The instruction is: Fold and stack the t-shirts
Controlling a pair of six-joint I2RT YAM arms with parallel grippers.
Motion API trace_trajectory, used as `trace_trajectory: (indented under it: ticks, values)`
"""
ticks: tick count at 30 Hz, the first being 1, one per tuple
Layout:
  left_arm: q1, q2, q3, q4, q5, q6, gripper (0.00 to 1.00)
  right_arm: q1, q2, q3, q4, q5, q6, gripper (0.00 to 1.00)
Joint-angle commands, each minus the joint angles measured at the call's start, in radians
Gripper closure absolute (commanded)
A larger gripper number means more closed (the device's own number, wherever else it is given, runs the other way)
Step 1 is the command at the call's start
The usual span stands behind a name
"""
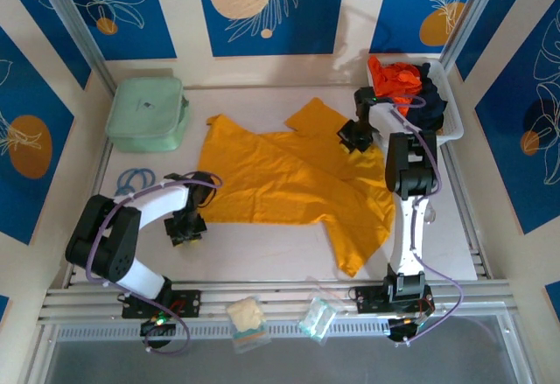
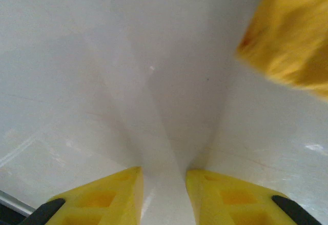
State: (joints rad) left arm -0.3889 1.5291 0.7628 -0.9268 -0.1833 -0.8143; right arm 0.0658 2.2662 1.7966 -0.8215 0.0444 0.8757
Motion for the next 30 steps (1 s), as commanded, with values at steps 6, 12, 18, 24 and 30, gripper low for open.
trace_trajectory:
  ticks: [6,12,18,24,30]
  values:
    - [-0.029,-0.017,0.133,-0.047,-0.007,0.033,0.65,0.006,-0.092,-0.048,0.083,-0.139,-0.155,1.0]
    - [-0.064,0.059,0.435,-0.098,0.013,0.111,0.55,0.104,-0.045,0.128,0.059,-0.281,-0.294,1.0]
    - [-0.065,0.27,0.554,-0.015,-0.009,0.141,0.58,0.184,0.18,0.466,-0.108,-0.307,-0.374,1.0]
    - [-0.065,0.414,0.54,0.069,0.003,0.139,0.64,0.235,0.414,0.767,-0.274,-0.295,-0.407,1.0]
    - [-0.073,0.412,0.433,0.089,-0.004,0.131,0.65,0.249,0.473,0.748,-0.232,-0.271,-0.316,1.0]
